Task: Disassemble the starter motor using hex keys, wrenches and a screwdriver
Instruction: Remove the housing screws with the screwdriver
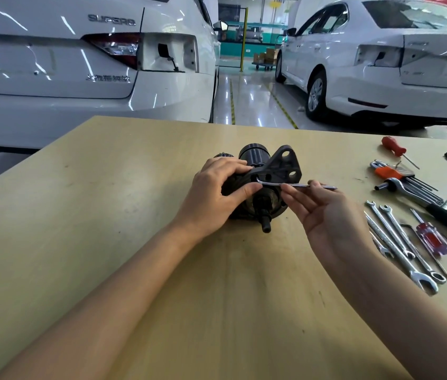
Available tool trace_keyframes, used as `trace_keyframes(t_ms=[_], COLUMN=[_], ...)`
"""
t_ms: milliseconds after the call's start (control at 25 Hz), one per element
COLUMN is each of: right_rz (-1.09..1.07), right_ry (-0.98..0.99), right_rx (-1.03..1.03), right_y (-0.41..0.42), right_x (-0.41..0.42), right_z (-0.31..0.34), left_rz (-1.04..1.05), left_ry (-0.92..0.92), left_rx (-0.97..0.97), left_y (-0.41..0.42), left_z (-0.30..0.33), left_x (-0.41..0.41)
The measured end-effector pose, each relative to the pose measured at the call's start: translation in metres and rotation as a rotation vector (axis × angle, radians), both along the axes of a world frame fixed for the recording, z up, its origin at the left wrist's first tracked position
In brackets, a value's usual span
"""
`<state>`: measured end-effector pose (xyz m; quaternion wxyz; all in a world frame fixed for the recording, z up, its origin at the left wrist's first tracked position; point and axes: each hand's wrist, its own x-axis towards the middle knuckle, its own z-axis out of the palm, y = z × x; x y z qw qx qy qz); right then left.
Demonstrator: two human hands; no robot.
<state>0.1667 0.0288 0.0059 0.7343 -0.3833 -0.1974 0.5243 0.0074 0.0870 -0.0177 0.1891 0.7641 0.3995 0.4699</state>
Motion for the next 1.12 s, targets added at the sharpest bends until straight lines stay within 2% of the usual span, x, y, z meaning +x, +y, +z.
trace_keyframes(t_ms=[440,600,840,1000,1120], right_rz=[-0.047,-0.045,-0.132,-0.17,-0.153], right_ry=[0.106,0.037,-0.47,-0.81,-1.217], right_rx=[0.002,0.03,0.218,0.274,0.374], right_y=[-0.007,-0.004,0.001,0.009,0.014], right_x=[-0.011,-0.007,-0.01,-0.018,-0.025], right_z=[-0.007,-0.007,0.009,0.027,0.037], left_rz=[0.009,0.01,-0.026,-0.07,-0.052], left_ry=[-0.025,-0.048,-0.059,-0.066,-0.023], left_rx=[-0.008,-0.02,-0.053,-0.092,-0.061], left_y=[-0.001,-0.001,0.001,0.004,0.006], left_z=[0.001,0.0,0.0,0.002,0.004], left_x=[0.001,0.003,-0.001,-0.005,-0.006])
